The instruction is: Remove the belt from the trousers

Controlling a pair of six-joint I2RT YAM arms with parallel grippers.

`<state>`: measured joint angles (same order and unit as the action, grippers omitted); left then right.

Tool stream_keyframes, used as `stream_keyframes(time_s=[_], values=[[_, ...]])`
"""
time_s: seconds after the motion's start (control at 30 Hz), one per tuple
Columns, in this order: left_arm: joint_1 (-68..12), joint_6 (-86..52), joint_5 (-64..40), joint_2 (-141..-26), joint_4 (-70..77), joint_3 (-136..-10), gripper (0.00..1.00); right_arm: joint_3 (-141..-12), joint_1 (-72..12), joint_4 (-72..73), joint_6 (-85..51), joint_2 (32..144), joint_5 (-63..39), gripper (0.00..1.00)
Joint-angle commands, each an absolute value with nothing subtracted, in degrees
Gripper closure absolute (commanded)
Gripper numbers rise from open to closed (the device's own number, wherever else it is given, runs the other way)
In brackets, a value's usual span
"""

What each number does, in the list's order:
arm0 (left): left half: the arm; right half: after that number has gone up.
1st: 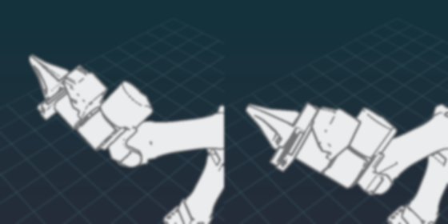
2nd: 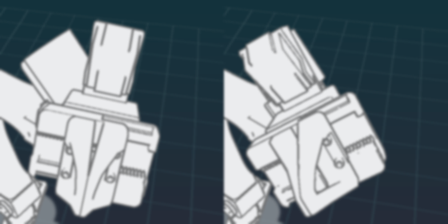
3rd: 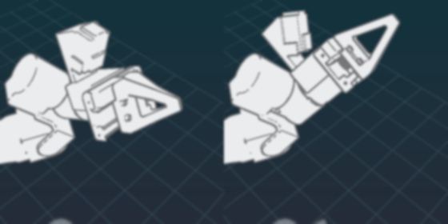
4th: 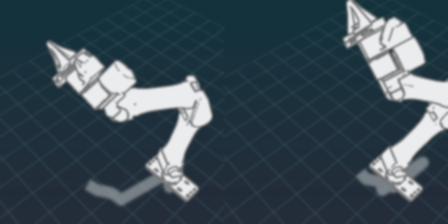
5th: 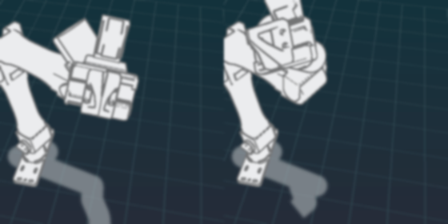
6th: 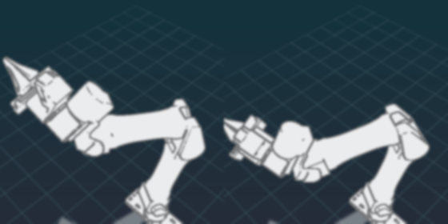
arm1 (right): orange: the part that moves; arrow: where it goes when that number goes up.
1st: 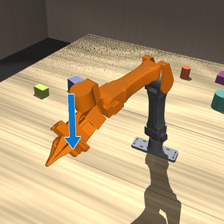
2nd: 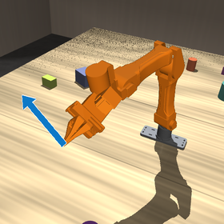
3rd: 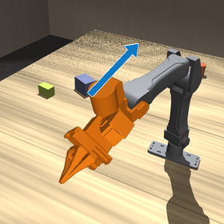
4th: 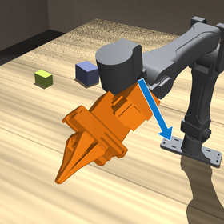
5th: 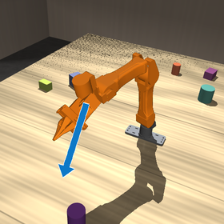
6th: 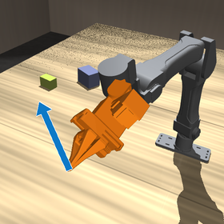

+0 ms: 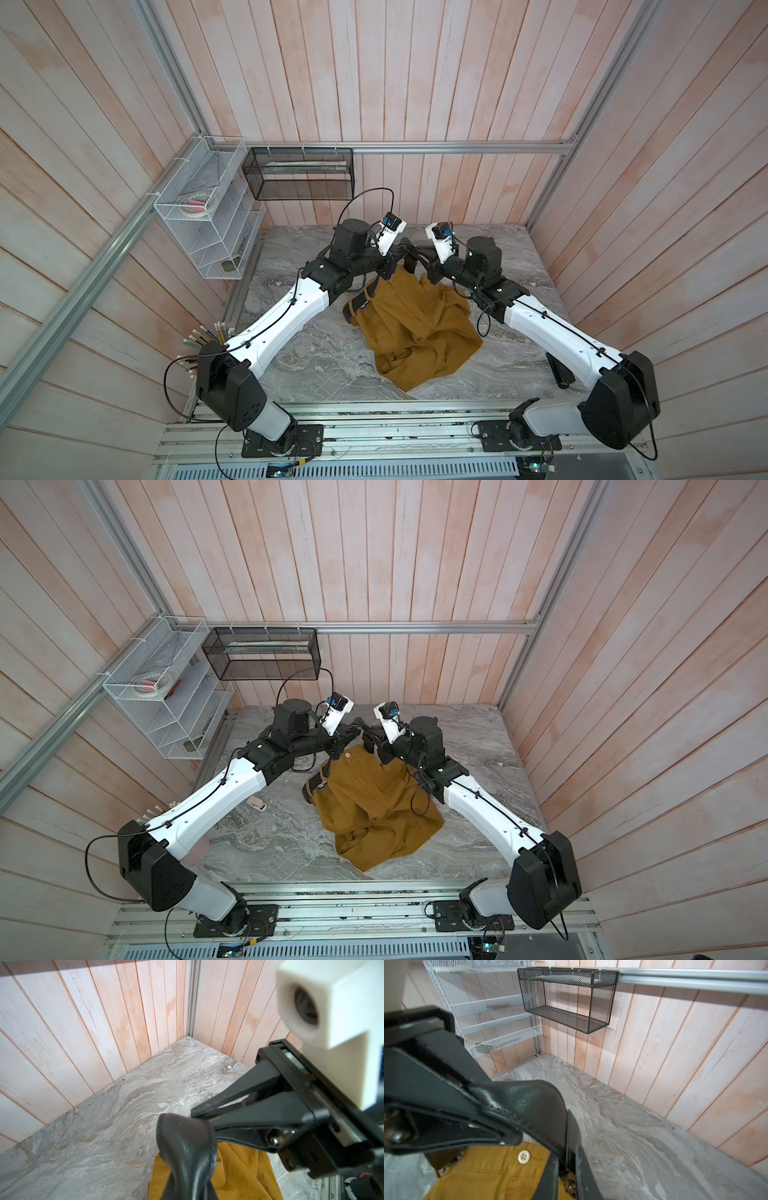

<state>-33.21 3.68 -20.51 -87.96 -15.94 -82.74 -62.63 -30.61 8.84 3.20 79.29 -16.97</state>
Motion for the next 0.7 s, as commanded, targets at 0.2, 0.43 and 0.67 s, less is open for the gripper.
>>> stream_keyframes(time_s=[0.2,0.43,0.67], values=[[-32.3,0.0,-27.2,-83.2,-1.5,-84.2,1.00,-58.4,-28.5,0.8,2.3,82.7,-15.5,1.00],[-31.9,-1.5,-28.0,-82.3,1.3,-83.9,1.00,-57.6,-28.5,1.2,1.9,83.7,-15.6,0.98],[-31.3,-3.3,-28.2,-81.1,4.8,-83.7,1.00,-55.9,-28.5,2.4,1.2,85.0,-16.0,0.92]])
